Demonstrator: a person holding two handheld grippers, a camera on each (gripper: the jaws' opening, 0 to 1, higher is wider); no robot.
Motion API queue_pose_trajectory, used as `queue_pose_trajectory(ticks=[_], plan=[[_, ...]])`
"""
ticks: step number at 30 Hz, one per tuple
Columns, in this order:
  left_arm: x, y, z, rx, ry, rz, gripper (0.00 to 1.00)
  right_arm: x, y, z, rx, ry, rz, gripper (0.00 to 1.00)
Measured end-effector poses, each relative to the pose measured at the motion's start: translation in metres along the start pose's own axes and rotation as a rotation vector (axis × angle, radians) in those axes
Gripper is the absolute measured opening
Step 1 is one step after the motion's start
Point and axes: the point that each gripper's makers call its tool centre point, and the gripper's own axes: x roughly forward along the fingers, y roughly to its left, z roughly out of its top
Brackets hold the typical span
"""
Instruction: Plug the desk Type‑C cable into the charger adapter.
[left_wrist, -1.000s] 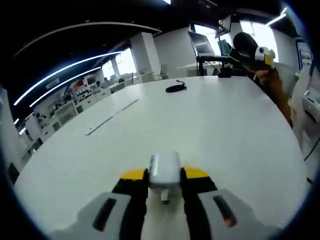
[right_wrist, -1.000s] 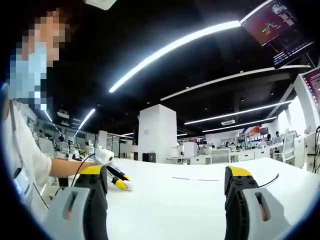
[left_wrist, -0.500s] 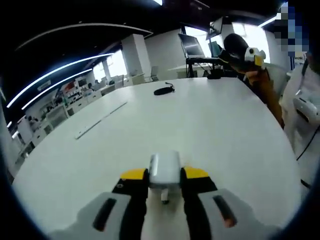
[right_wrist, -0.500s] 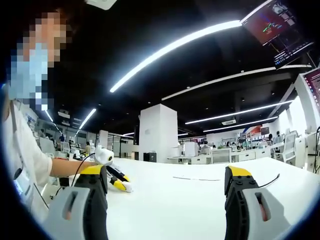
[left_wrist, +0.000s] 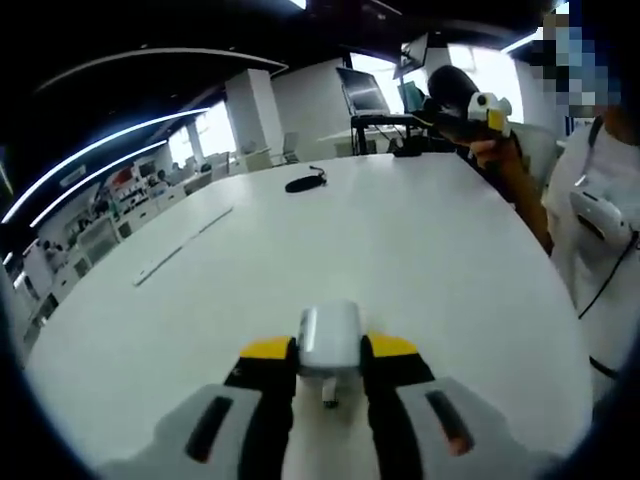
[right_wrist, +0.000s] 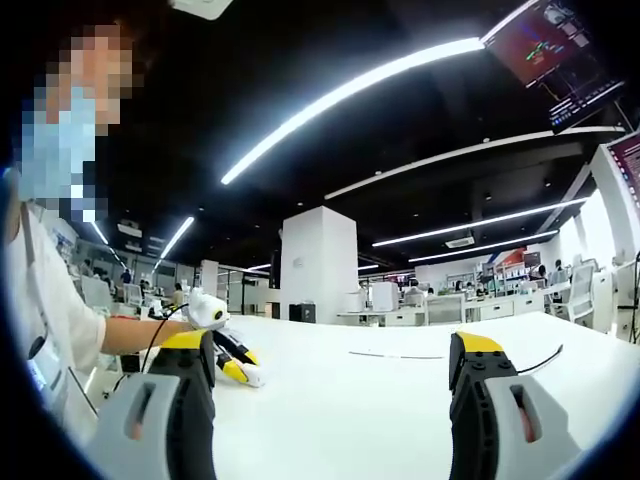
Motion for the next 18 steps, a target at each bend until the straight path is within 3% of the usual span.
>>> queue_pose_trajectory(ticks=[18], plan=[[-0.003,-0.028,0.005,0.030,-0.022,-0.106,0.26,0.002,0.001,-0.005,0.004,0.011,-0.002,1.00]])
